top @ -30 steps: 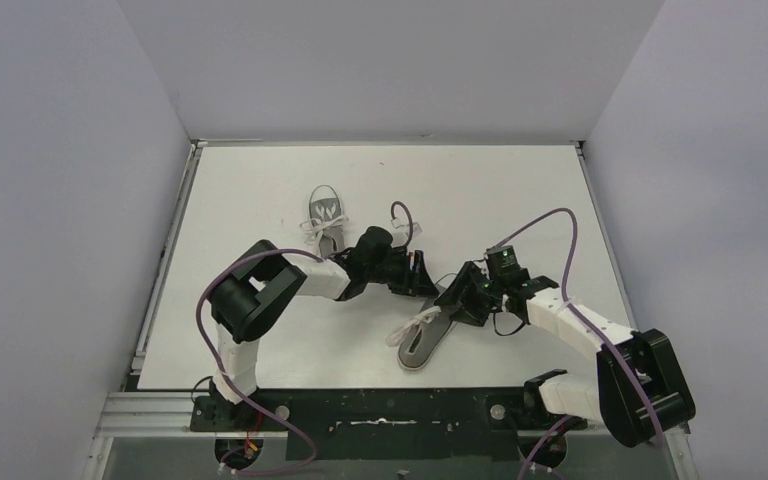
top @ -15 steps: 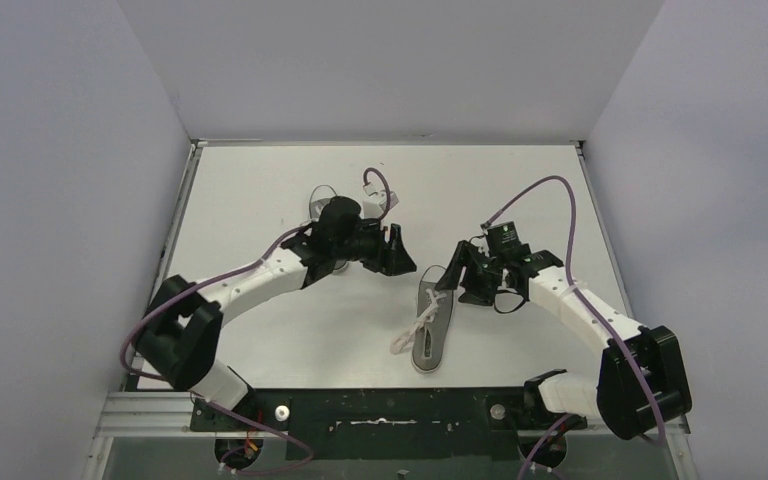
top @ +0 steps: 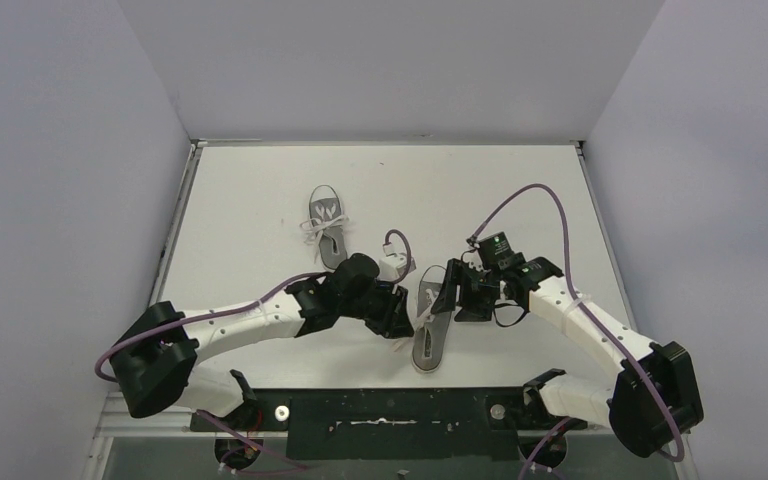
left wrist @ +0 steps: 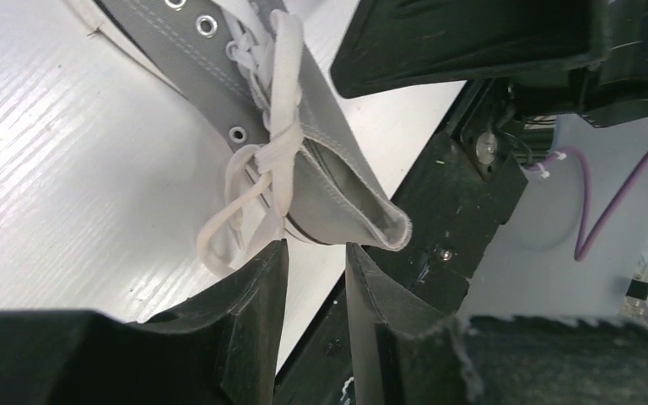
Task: Tie the shoes
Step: Adjust the shoe at the center of the board, then adjust the shoelace on the shoe.
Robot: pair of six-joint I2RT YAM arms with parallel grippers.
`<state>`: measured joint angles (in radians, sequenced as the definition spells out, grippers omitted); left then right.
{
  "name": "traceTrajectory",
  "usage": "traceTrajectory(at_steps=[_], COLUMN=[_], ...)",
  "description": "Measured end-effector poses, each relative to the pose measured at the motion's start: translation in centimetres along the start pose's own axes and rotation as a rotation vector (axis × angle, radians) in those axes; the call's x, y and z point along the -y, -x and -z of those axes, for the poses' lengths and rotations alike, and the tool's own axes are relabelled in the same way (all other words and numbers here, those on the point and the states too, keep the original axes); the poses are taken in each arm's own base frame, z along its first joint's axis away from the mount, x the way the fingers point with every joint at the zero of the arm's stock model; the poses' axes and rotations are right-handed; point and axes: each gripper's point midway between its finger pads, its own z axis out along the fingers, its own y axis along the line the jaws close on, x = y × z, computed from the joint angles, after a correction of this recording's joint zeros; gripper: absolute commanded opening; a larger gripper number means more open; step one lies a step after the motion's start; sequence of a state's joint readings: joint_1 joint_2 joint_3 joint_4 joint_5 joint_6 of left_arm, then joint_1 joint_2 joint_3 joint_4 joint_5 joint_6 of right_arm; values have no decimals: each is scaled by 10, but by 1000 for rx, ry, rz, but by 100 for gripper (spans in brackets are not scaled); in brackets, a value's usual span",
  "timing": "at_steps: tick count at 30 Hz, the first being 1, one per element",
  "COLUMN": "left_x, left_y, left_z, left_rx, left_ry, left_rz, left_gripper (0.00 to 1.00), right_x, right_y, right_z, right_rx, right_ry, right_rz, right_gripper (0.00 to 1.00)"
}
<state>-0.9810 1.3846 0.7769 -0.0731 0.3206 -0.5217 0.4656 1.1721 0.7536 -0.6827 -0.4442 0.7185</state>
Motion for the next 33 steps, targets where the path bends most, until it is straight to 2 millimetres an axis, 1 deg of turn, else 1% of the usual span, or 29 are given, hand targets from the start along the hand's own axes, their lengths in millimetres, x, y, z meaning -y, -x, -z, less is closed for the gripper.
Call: traceTrajectory(at_steps=[6,10,13,19,23,33], left_x=[-10,-13,-17,-17,-16,-11], left_y=[-8,-11,-15,-8,-2,2], left_z=[-6,-14,-20,-28,-30,-31], left_rx=[-32,-53,-71,-66,-53,-51], left_ry=[38,45,50,41,24,0], left_rz=[17,42,59,77,83,82], left_gripper=[30,28,25,23,16,9], right_x=[1,1,1,0,-1,-1], right_y=[-1,-1,-1,-2,-2,-2], right_z=[0,1,3,9,12,13], right_rx=[-5,-2,3,21,28,34], right_ry=[-6,-6,-7,2,7,4], right_rz=[-3,-2,-1,7,9,10], right_gripper=[60,60,60,60,60,59])
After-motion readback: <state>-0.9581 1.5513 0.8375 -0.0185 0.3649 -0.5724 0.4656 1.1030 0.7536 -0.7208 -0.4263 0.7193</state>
